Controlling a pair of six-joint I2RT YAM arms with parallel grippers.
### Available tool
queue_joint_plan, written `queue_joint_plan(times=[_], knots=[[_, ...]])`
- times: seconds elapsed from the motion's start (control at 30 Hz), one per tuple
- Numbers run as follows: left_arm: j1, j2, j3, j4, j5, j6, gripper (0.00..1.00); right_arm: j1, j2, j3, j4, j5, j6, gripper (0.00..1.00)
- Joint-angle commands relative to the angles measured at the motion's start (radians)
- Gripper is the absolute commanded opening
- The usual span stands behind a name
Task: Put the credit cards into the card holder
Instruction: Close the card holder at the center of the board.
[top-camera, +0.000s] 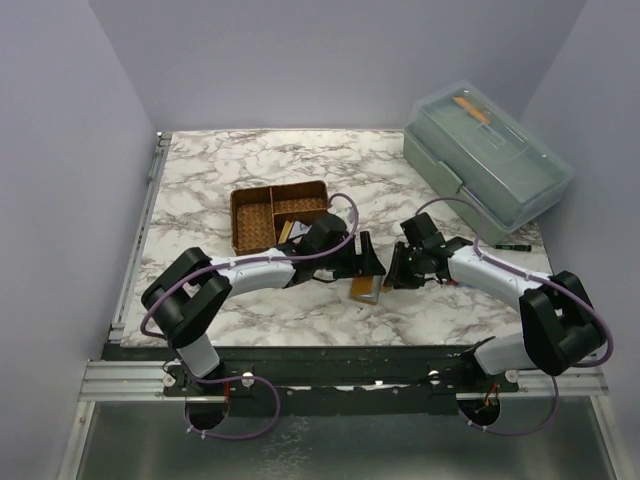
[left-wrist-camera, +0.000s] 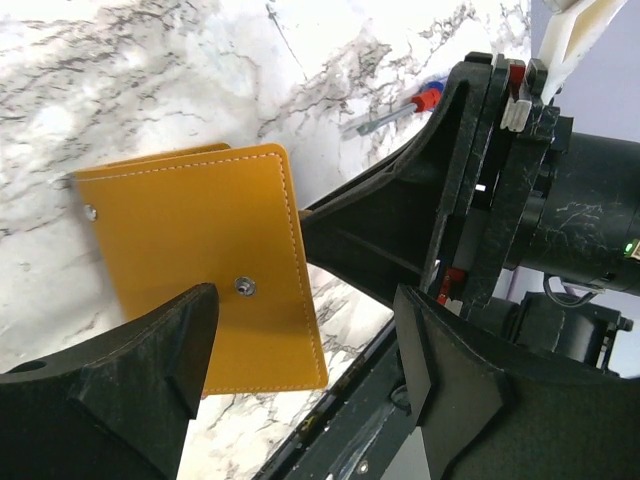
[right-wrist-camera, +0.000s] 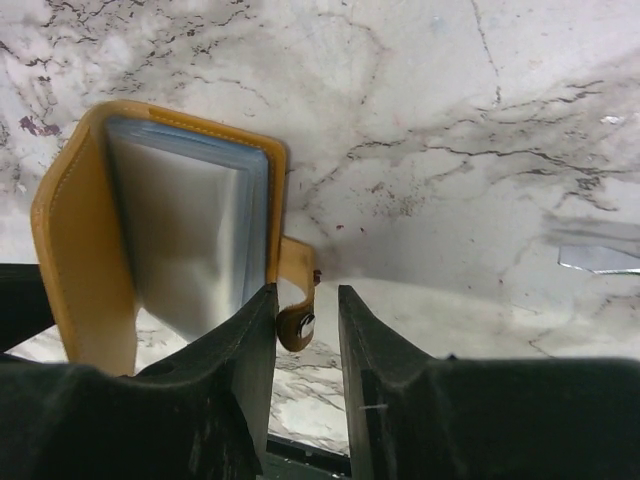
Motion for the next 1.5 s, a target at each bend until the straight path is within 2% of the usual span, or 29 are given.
queue_joint_plan(times=[0.0,0.43,0.73,0.97,1.07,1.17,1.33,1.4,1.47], knots=[[-0.016,0.049,0.008,0.089,0.092,-0.040,0.76,0.007,-0.020,0.024,-0.077,0.071,0.016,0.34],[-0.022,0.053,-0.045,0.111,0.066,-0.061,0.66,0.007,-0.058,0.053,-0.180,0.154,0.021,0.34],[-0.022,0.050,-0.072,0.086,0.043,-0.054,0.57,0.007,-0.067,0.064,-0.172,0.137,0.008,0.13],[-0.022,0.038,-0.083,0.061,0.023,-0.043,0.50,0.007,-0.065,0.051,-0.132,0.136,-0.016,0.04],[-0.022,0.026,-0.094,0.041,0.006,-0.032,0.48,0.007,-0.050,0.045,-0.109,0.144,-0.026,0.05],[-0.022,0.023,-0.094,0.011,-0.005,-0.017,0.44,0.007,-0.034,0.043,-0.088,0.146,-0.035,0.10],[-0.022,0.026,-0.094,-0.006,-0.010,-0.014,0.38,0.007,-0.007,0.049,-0.078,0.152,-0.041,0.11],[-0.022,0.025,-0.093,-0.012,-0.015,-0.009,0.37,0.007,-0.002,0.049,-0.077,0.148,-0.043,0.10],[-0.022,0.025,-0.090,-0.020,-0.018,-0.005,0.36,0.007,-0.008,0.047,-0.078,0.148,-0.040,0.05]])
